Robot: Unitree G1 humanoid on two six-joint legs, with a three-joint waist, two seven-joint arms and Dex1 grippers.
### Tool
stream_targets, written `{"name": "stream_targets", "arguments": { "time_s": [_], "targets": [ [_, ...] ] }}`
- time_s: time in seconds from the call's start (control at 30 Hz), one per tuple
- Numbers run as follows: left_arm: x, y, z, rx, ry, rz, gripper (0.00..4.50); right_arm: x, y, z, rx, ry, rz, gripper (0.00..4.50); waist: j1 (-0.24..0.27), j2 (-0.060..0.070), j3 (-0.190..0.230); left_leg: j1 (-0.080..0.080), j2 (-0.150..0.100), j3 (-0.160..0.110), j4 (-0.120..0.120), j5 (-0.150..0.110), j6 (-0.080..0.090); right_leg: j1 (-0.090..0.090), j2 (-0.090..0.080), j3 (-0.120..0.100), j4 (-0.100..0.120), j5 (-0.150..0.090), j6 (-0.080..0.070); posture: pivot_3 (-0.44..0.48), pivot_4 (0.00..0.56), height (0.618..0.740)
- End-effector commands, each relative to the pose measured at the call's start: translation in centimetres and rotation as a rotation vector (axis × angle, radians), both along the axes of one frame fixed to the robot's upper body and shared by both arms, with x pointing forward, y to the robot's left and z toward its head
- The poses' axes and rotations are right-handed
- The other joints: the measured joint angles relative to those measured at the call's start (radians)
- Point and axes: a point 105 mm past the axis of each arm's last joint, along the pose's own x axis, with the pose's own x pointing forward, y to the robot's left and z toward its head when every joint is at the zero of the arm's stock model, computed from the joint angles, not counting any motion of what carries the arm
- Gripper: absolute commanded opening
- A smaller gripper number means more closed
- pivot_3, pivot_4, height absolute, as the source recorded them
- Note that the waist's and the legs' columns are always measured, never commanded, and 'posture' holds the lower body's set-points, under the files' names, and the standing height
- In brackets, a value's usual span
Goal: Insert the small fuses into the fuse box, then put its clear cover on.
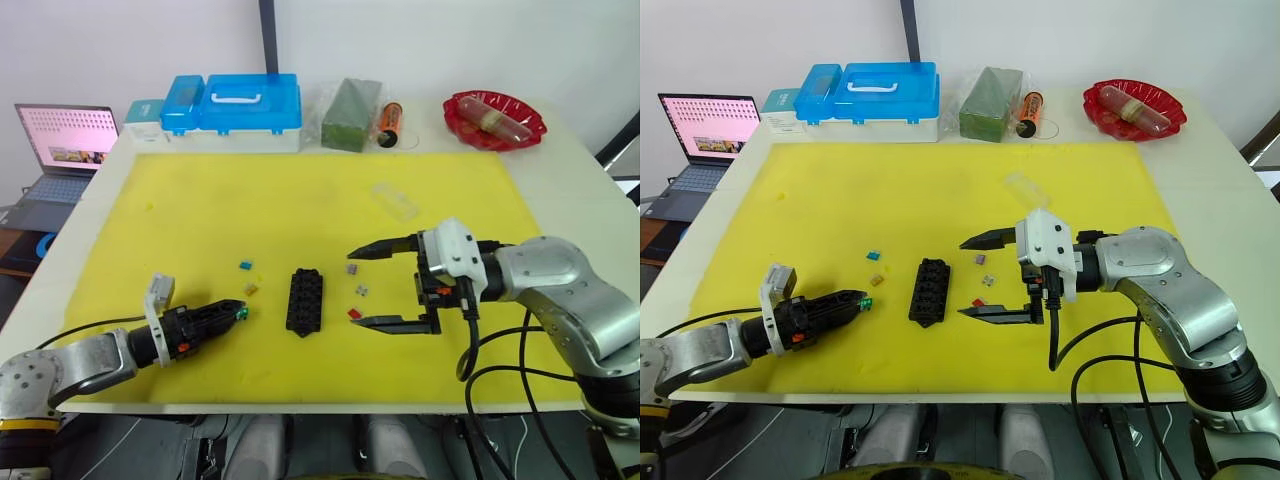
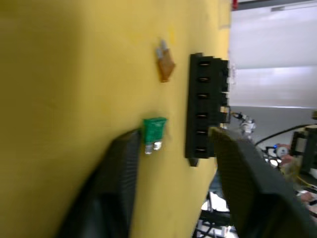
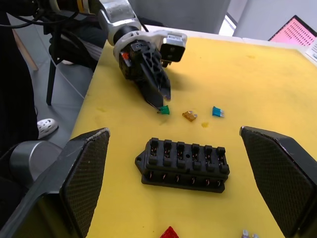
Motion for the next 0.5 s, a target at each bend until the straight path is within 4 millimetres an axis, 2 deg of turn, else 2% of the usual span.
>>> {"name": "stream_targets", "arguments": {
  "time_s": [0.03, 0.13, 0.17, 0.27, 0.37, 0.5],
  "targets": [
    [-1.0, 0.8, -3.3, 0.089, 0.108, 0.023, 1.17, -0.4, 0.2, 0.9, 0.015, -0.050, 0.015, 4.50, 0.000, 0.003, -0.002, 0.000, 0.000, 0.000, 0.000, 0.000, 0.000, 0.000, 0.000, 0.000, 0.000, 0.000, 0.000, 0.000, 0.150, 0.740],
    [-1.3, 0.9, -3.8, 0.095, 0.118, 0.031, 0.13, -0.4, 0.1, 0.9, 0.013, -0.050, 0.014, 4.50, -0.002, 0.007, -0.004, 0.001, 0.000, 0.000, -0.001, 0.000, 0.000, 0.000, 0.000, 0.000, 0.000, 0.000, 0.000, 0.000, 0.150, 0.740],
    [-1.4, 1.0, -3.8, 0.094, 0.118, 0.033, 0.03, -0.4, 0.1, 0.9, 0.013, -0.050, 0.014, 4.50, -0.003, 0.009, -0.006, 0.001, 0.000, 0.000, -0.001, 0.000, 0.000, 0.000, 0.000, 0.000, 0.000, 0.000, 0.000, 0.000, 0.150, 0.740],
    [-1.7, 1.3, -4.0, 0.091, 0.122, 0.043, 0.03, -0.3, 0.1, 0.8, 0.013, -0.049, 0.010, 4.50, -0.007, 0.012, -0.007, 0.003, 0.000, 0.001, -0.004, 0.000, 0.000, 0.000, 0.000, 0.001, 0.000, 0.000, 0.000, 0.000, 0.150, 0.740],
    [-1.6, 1.4, -2.9, 0.047, 0.083, 0.045, 0.03, -0.3, 0.0, 0.9, 0.013, -0.049, 0.008, 4.50, -0.015, 0.012, -0.008, 0.013, 0.001, 0.001, -0.013, 0.001, -0.001, 0.008, 0.001, 0.001, -0.006, 0.000, 0.000, 0.000, 0.150, 0.740],
    [-1.4, 0.4, 1.7, -0.039, -0.087, -0.065, 0.03, 0.2, -0.1, 1.4, 0.035, -0.019, -0.022, 4.50, -0.025, 0.010, -0.006, 0.012, 0.001, 0.000, -0.015, 0.001, -0.001, 0.008, 0.001, 0.000, -0.008, -0.001, -0.001, 0.000, 0.150, 0.740]
  ]
}}
